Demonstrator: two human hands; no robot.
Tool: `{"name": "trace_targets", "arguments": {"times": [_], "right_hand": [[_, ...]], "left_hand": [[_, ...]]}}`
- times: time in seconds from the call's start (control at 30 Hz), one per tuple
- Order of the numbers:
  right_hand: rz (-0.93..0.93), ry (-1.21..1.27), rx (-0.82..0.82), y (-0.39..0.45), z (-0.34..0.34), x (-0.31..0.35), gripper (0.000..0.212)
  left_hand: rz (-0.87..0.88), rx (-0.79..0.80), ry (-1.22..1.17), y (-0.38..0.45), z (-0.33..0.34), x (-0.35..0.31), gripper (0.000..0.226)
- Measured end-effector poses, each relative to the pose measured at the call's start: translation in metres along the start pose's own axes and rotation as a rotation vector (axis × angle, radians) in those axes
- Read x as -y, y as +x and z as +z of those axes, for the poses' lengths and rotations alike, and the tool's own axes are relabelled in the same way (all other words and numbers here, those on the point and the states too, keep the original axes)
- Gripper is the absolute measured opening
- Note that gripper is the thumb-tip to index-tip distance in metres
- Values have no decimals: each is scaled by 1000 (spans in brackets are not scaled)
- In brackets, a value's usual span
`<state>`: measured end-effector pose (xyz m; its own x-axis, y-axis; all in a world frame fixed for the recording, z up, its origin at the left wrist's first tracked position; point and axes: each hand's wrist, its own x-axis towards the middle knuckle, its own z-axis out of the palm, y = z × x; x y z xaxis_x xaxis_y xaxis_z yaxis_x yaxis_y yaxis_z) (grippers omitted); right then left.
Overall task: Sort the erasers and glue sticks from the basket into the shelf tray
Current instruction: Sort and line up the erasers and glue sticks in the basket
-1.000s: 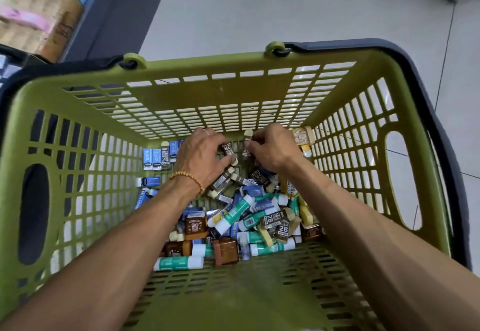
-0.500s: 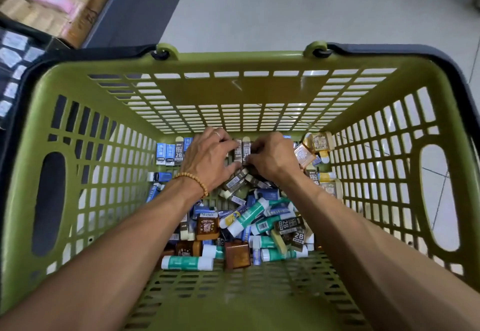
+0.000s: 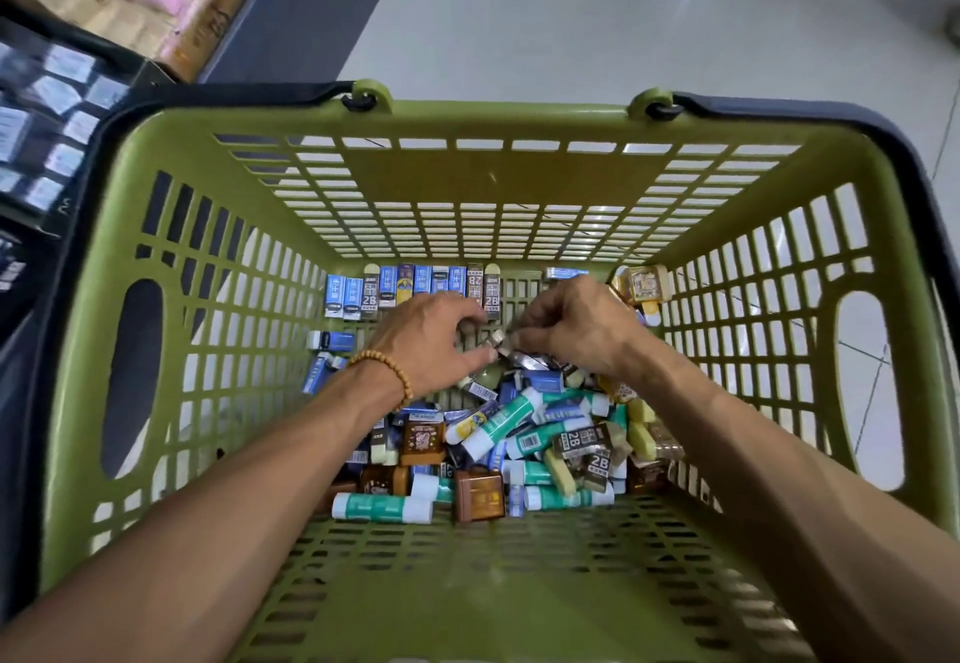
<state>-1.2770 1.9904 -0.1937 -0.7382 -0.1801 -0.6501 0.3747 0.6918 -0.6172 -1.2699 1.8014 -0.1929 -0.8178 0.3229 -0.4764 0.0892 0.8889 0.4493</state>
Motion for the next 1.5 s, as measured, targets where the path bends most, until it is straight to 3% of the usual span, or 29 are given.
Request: {"name": "trace_targets", "arguments": {"times": [0.1,0.17,0.23,0.37,0.5,0.67,0.8,0.97,1.2,1.37,1.5], "right_hand": [[14,-70,42,-2,7,5,15],[-10,-147,60,-3,7,8,8],[0,-134,53,-4,4,7,15],[138,153,-157,-2,1,4,17],[195,210,-261,18,10,18,21],[173,32,-333,33,21,18,14],[94,-45,-320,23,22,16,7],[85,48,-369,9,7,20,3],[108,-164,-338,-14,-9,-4,12],[201,-309,-304,-6,7,-5,37],[198,-336,-361,3,10,-1,32]], "left_hand": [[-33,88,-18,-4,1,-4,46],[-54,89,-16,-4,2,-7,44],[-80,88,-10,-4,2,-10,45],[-142,85,-166,-8,-6,-10,37],[-237,8,-362,-15,-16,5,37],[-347,-32,-549,-27,-23,22,22],[-380,-12,-612,-28,-24,28,39],[-367,-18,-678,-22,-21,18,41],[-344,-26,-679,-15,-18,4,36],[-329,-11,-689,-17,-15,0,31],[-337,-33,-688,-16,-16,4,25]]}}
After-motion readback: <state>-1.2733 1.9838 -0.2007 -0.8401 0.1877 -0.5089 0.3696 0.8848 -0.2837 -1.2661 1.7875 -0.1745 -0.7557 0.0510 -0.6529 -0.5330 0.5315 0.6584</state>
